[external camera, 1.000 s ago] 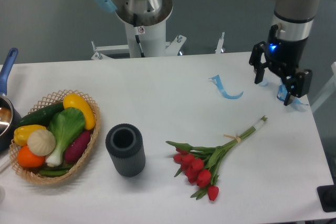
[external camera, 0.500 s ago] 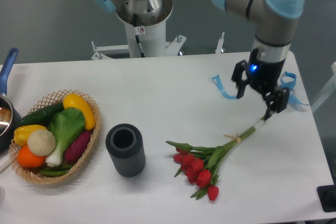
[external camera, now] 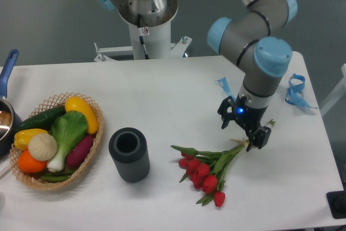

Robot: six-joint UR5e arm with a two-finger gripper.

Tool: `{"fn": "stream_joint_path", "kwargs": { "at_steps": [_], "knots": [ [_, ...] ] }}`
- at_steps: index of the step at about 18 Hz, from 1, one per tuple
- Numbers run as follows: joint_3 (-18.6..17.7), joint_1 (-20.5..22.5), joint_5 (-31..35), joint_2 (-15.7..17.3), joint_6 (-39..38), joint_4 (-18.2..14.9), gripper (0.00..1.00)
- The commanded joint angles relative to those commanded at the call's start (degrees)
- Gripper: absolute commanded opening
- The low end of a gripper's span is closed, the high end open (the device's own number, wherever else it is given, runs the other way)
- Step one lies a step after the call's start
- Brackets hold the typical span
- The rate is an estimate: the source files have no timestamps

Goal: Pick up the flowers from the table
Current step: 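Lower the gripper onto the tulip stems and close it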

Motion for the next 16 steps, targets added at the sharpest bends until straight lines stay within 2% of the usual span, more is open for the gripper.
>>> {"fn": "stream_joint_path", "kwargs": {
  "at_steps": [2, 5, 13, 15, 16],
  "knots": [
    [0.6, -0.4, -0.2, -1.7, -2.7, 1.7, 1.00],
    [0.6, -1.2, 0.1, -4.7, -4.8, 6.8, 1.00],
    [0.2, -1.4, 0.5, -6.0, -5.1, 7.6, 0.99],
    [0.0, -1.4, 0.5, -5.9, -4.9, 7.7, 0.80],
    [0.0, -1.4, 0.5, -5.9, -5.0, 7.7, 0.67]
  ]
}}
